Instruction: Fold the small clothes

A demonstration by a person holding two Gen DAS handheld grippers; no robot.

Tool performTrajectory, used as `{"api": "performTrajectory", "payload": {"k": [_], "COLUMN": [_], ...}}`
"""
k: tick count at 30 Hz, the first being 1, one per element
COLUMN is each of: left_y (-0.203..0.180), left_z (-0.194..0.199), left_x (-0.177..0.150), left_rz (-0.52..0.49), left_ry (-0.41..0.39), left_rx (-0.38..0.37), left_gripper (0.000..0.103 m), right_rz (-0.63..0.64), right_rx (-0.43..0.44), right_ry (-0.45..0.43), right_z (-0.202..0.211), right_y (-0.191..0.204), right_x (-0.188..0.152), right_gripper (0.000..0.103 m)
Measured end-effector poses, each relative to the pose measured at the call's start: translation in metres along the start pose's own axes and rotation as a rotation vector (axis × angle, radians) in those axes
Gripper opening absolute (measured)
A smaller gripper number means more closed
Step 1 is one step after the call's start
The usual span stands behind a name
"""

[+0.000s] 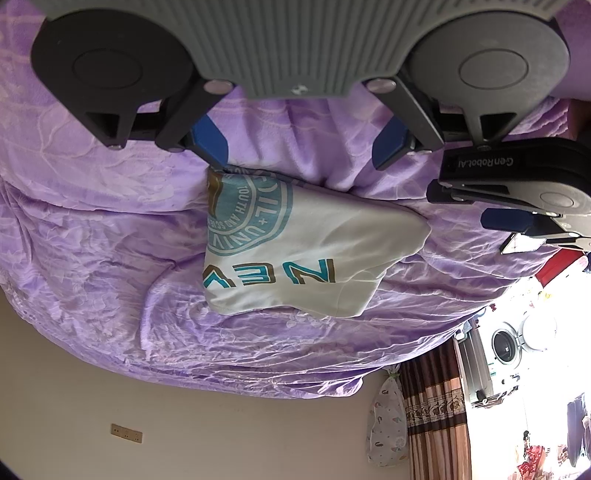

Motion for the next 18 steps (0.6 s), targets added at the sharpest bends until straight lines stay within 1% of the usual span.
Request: {"api": "performTrajectory", "payload": {"k": [18], "left_y": [0.0005], "left_z": [0.0003], "left_x": [0.0001], "left_rz": [0.000], "left_ry": [-0.001], "left_rx": [0.000], "left_gripper": [0.073], "right_rz": [0.000], "right_rx": [0.002], "right_ry": [0.002], "right_z": [-0.0009], "right_y": [0.0011], "right_x": [-0.0005], "right_gripper": [0.081]}}
Point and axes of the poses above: each gripper's, at about its wrist camera, not at the fingertips, and z roughly against the way its jaws point, y to its left, x to its top, the point moved 10 cm from there along -z, roughly the way its jaws point, and after that the axes turned 7 degrees about -z, right-handed, at the moved point
